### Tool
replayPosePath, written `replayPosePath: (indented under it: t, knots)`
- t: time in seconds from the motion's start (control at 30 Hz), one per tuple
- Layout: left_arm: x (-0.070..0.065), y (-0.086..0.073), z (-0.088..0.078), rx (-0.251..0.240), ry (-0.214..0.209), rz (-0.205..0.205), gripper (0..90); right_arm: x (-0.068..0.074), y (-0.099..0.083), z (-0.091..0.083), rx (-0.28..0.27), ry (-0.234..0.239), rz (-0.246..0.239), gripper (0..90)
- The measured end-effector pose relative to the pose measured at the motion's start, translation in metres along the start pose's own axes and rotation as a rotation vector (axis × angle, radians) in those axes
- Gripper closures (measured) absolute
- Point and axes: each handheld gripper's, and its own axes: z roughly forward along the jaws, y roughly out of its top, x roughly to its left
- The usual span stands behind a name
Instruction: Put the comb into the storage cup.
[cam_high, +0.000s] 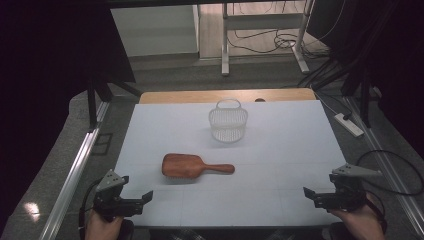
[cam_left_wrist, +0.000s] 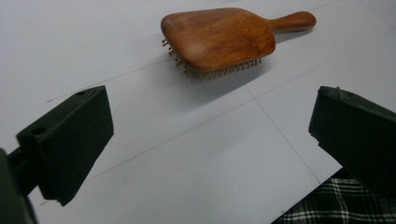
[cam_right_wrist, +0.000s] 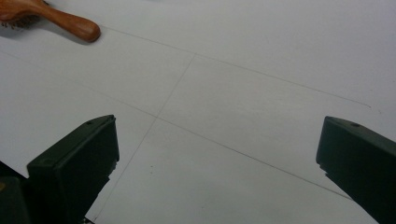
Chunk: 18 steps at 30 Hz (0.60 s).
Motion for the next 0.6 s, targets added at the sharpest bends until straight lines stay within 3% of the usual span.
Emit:
replayPosePath:
  t: [0.6]
  knots:
    - [0.0010,0.0014,0.0023,0.026,-0.006,-0.004,0.7,0.0048,0.0007,0.0020,0.024,-0.003,-0.029,0.0]
